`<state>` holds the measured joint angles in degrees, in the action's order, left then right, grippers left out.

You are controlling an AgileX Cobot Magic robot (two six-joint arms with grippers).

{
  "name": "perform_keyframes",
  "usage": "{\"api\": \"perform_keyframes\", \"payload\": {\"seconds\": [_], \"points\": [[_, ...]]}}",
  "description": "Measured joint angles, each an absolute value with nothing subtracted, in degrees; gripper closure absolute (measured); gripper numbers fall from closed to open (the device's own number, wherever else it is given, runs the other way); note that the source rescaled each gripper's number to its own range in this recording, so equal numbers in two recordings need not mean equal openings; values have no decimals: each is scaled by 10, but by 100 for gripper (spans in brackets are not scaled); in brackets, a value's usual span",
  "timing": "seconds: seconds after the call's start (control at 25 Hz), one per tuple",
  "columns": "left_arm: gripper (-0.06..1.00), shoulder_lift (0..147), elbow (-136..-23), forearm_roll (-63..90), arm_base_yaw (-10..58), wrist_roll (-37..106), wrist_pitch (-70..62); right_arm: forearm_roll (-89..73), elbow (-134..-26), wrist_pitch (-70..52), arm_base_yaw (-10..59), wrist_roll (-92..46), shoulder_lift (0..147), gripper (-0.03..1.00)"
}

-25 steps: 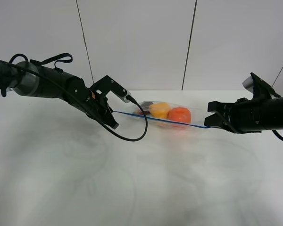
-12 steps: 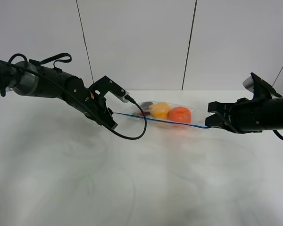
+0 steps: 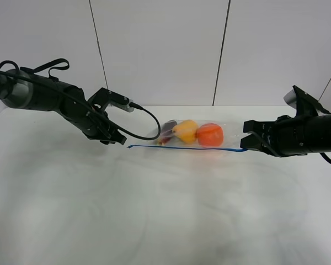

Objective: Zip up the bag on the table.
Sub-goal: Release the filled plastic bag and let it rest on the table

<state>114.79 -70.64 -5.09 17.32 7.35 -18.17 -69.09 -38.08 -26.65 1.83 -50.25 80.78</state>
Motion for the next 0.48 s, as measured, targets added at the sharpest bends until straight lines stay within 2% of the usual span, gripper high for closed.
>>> {"api": "perform_keyframes", "payload": {"seconds": [0.48], "points": [[52, 1142, -706, -51, 112, 13, -254, -690, -381, -266, 18, -503, 808, 97]]}}
